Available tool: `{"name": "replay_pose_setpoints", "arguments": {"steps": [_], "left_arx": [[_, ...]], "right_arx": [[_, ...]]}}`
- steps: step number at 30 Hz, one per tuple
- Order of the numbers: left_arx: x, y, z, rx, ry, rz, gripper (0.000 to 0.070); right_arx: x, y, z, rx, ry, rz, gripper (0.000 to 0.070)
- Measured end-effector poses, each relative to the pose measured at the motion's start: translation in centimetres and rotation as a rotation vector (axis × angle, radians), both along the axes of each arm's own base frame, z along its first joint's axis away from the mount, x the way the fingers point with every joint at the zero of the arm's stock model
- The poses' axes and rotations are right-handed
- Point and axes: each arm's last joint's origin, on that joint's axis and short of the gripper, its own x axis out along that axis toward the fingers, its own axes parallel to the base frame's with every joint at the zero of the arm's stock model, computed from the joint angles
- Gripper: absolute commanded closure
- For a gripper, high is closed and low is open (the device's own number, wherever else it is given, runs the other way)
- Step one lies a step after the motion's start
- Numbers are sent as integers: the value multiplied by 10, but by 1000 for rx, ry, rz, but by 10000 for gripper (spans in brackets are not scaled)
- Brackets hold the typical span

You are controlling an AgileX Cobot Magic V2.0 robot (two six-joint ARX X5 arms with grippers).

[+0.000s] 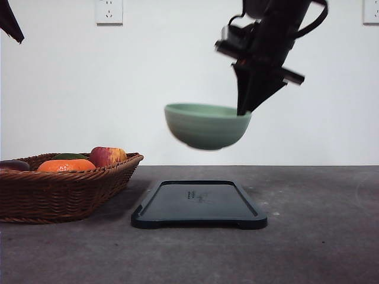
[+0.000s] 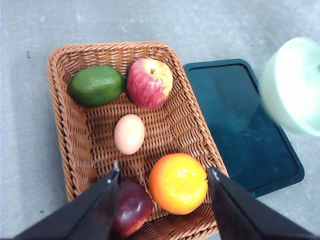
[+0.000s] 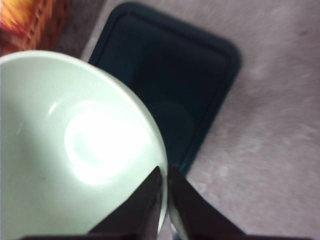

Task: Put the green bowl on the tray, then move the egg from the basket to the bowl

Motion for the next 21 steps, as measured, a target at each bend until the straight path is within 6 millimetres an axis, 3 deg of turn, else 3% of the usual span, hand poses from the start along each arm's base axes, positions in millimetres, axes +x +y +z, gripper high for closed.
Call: {"name": "replay_pose_setpoints", "arguments": {"steps": [8,18,21], "left_arx": [[0,0,0,0,0,0,349],[0,0,0,0,0,0,349],[0,0,0,0,1,0,349]], "right_arx": [[14,12,-33,-16,51,1,698],[19,22,-55,-32,87,19,694],[20,24,-60,-38,100,21,612]]}}
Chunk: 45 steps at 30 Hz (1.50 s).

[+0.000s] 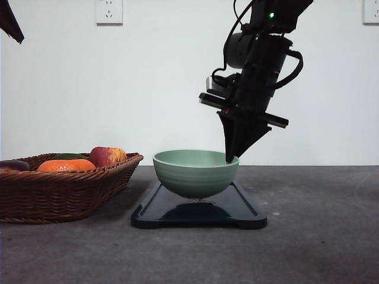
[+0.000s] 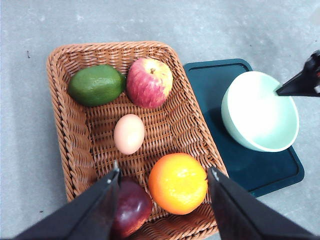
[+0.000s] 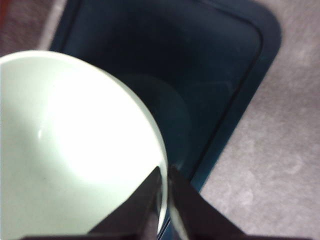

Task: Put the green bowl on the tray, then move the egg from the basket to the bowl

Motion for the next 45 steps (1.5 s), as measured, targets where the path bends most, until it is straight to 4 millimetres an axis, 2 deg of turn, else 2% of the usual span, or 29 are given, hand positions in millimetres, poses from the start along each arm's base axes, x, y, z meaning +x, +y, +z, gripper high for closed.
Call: {"name": "replay_pose_setpoints", "arguments": {"steps": [2,4,8,12,16,19,21,26,32,38,41,45], "left_arx": [[0,0,0,0,0,0,349],[0,0,0,0,0,0,349],[0,0,0,0,1,0,349],[0,0,0,0,1,0,349],[0,0,0,0,1,0,349],[0,0,0,0,4,0,349],[0,0,-1,0,7,0,349],[0,0,-1,0,7,0,349],[-1,0,-1,0,11,0,349],[-1,0,-2,-1,23,0,347],[-3,-1,-3,-16,53,7,341],[-3,-8,-5,-42,90,0,338]], "right_arx": [[0,1,-1,-1,2,2,507],[0,1,0,2,0,3,460],[0,1,10,-1,4,3,460],[-5,-1,34,21,-54,5,461],[-23,-9,74,84,-198,8,461],[-45,-19,91,140,-327,9,462],[-60,-27,90,168,-392,8,462],[-100,-47,72,186,-464,18,462],[-151,-71,70,174,-607,21,462],[-196,-91,46,165,-610,31,462],[-213,-99,40,167,-625,27,462],[-222,-104,42,158,-665,7,462]]}}
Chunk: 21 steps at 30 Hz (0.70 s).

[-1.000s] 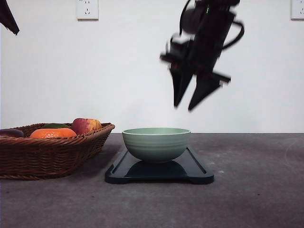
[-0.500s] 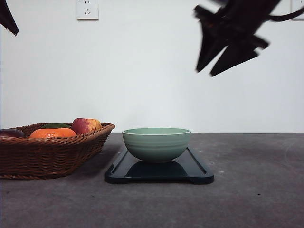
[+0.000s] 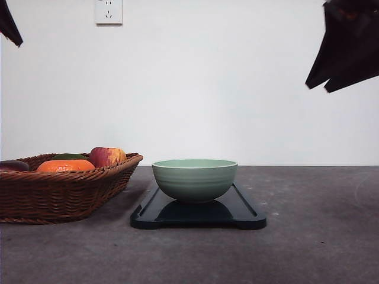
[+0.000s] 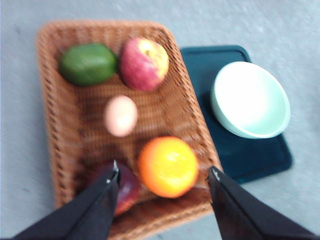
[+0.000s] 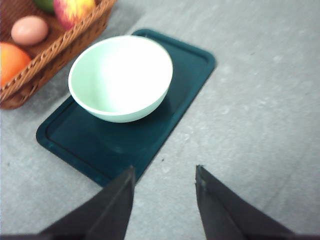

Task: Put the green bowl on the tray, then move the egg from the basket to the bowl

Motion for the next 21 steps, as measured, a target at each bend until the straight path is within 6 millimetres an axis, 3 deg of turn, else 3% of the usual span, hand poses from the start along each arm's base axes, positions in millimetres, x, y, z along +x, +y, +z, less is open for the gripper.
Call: {"name": "replay_pose_setpoints", "arguments": {"steps": [8,13,16,21], "left_arx": [[29,-23,-5,27,105,-38,336],[64,-38,-7,144,127,-24,323],[86,-45,-9,207,138,-25,256],[118,-55,-21,275,168,-45,257]], "right_arx": [[2,0,2,9,-31,-8,462],[2,0,3,9,-33,-8,462],[2,0,3,10,-33,-8,462],[2,0,3,9,-33,-8,462]]}}
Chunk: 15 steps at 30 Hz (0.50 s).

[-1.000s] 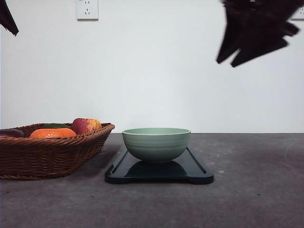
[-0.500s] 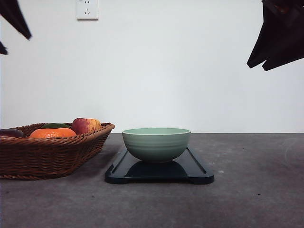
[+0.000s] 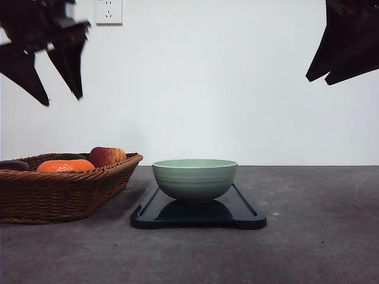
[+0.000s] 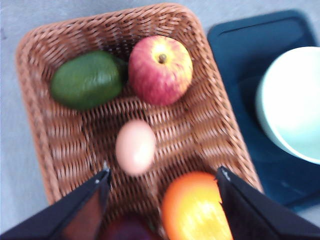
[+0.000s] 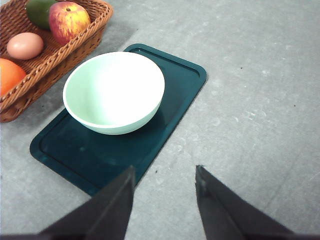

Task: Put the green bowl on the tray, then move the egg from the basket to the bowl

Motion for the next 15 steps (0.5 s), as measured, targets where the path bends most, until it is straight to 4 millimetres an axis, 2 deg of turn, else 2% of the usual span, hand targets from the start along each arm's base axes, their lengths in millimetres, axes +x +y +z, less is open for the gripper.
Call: {"name": "replay_pose_setpoints", "arguments": {"steps": [6,15], "left_arx": [[25,-7,-27,49,66,-31,258],[45,-10,-64,140,131,-41,257]], "right_arx": [[0,0,0,0,-1,-1,462],[0,0,0,-1,-1,-3,462]]}}
